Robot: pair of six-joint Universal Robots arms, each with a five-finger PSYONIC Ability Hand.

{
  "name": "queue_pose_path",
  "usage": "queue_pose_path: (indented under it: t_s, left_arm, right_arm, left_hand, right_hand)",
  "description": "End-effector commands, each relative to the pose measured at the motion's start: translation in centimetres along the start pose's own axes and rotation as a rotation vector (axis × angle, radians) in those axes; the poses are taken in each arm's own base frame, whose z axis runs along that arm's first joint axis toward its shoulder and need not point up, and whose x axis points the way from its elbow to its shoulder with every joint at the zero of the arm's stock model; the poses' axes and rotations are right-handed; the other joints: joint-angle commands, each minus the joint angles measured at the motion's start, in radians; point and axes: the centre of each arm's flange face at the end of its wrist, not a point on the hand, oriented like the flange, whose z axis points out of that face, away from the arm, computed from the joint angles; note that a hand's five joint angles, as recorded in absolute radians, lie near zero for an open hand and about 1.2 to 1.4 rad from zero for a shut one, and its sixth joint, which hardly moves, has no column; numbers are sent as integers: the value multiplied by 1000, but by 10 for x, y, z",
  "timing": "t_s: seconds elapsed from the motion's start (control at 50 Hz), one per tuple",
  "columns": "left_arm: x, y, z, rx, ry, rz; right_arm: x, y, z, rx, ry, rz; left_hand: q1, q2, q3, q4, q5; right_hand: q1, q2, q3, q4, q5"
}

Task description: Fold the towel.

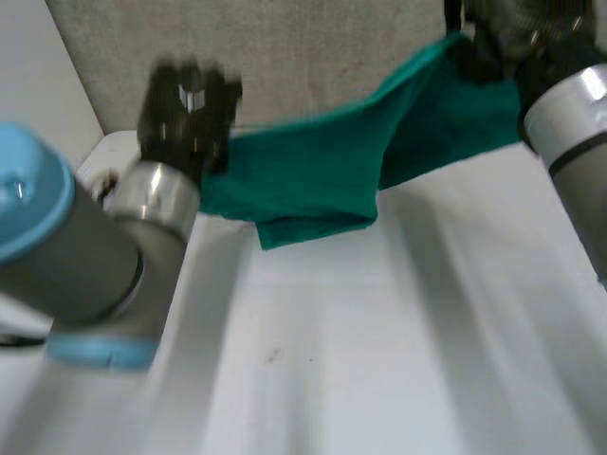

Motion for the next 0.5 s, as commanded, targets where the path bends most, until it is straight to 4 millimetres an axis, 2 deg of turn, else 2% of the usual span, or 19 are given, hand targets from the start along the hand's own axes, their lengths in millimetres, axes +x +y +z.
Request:
queue_pose_path:
  t_s: [0.02, 0.08, 0.12, 0.14, 0.18, 0.24, 0.3, 0.38, 0.5]
  left_arm:
    - [22, 57, -72, -301, 166, 15]
    - [29, 67, -83, -349, 197, -10]
    - [34, 75, -86, -381, 204, -43]
    - [35, 80, -86, -398, 203, -52]
    - [39, 93, -83, -441, 208, -78]
    - [37, 103, -76, -470, 192, -104]
    - [32, 110, -69, -489, 159, -145]
    - [30, 109, -66, -486, 156, -218]
    - [29, 112, -68, -510, 150, -290]
  right_arm:
    - [-15, 50, -38, -354, -85, -50]
    - [-23, 76, -50, -444, -117, -43]
    - [-25, 85, -53, -471, -124, -38]
    - [-26, 93, -56, -489, -125, -29]
    - [-27, 97, -58, -497, -127, -26]
    - [-31, 118, -61, -536, -131, -18]
    - [-33, 129, -62, -554, -135, -14]
    - [-34, 135, -63, -570, -137, -11]
    - [-35, 139, -64, -580, -131, 12]
  left_hand:
    - [260, 199, 202, 202, 255]
    - [260, 199, 202, 202, 255]
    - [260, 199, 202, 202, 255]
    - [260, 199, 202, 202, 255]
    - [260, 199, 202, 202, 255]
    - [260, 199, 202, 202, 255]
    - [114, 53, 56, 56, 109]
    - [-432, -493, -489, -489, -436]
    - [-594, -655, -651, -652, -598]
  right_hand:
    - [411, 220, 218, 209, 239]
    - [411, 220, 218, 209, 239]
    - [411, 220, 218, 209, 239]
    - [411, 220, 218, 209, 239]
    - [411, 220, 218, 209, 239]
    - [411, 220, 218, 209, 239]
    - [411, 220, 218, 209, 239]
    - [411, 220, 218, 209, 239]
    - [411, 220, 218, 209, 239]
